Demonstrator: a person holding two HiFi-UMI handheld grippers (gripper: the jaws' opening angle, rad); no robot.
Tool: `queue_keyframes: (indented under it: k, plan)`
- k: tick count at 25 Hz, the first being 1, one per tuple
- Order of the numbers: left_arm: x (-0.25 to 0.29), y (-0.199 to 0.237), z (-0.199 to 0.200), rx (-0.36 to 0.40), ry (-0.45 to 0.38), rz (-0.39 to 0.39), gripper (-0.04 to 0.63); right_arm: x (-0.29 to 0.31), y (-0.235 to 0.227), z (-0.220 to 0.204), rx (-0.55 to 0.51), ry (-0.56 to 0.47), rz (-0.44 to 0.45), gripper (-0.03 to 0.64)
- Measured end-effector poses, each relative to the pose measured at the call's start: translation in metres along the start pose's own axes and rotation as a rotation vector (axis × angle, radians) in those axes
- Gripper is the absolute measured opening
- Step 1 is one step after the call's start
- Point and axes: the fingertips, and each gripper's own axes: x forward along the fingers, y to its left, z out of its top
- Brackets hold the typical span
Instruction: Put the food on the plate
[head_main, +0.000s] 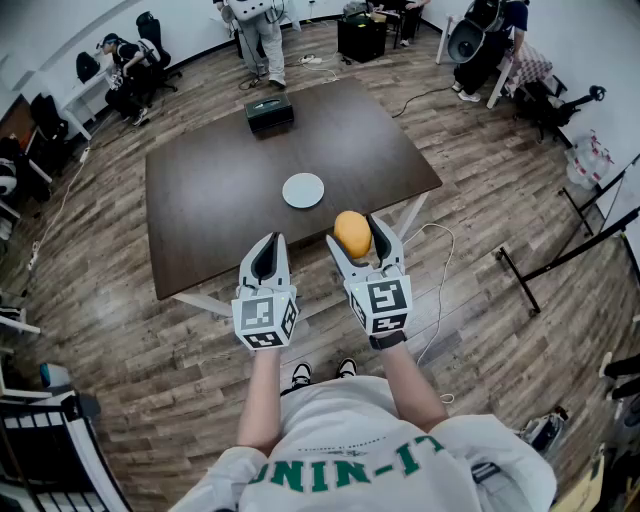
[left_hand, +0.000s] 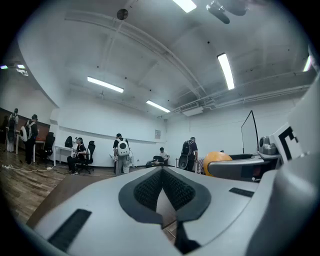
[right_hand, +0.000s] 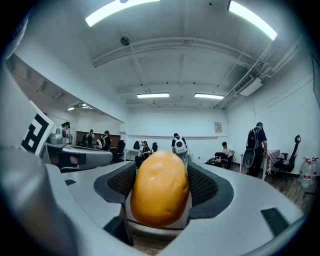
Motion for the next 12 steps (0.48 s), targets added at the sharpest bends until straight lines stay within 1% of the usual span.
queue_keyframes:
  k: [5, 8, 12]
  plan:
    - [-0.004, -0.02, -0.005, 0.01, 0.012, -0.004, 0.012, -0.014, -0.015, -0.008, 0.042, 0.008, -0.01, 0.333]
    - [-0.007, -0.03, -0.013, 0.008, 0.025, -0.003, 0.012, -0.019, -0.018, -0.022, 0.067, 0.037, 0.014, 0.333]
    - [0.004, -0.026, -0.03, -0.007, 0.06, 0.01, 0.012, -0.011, -0.015, -0.042, 0.089, 0.079, 0.048, 0.333]
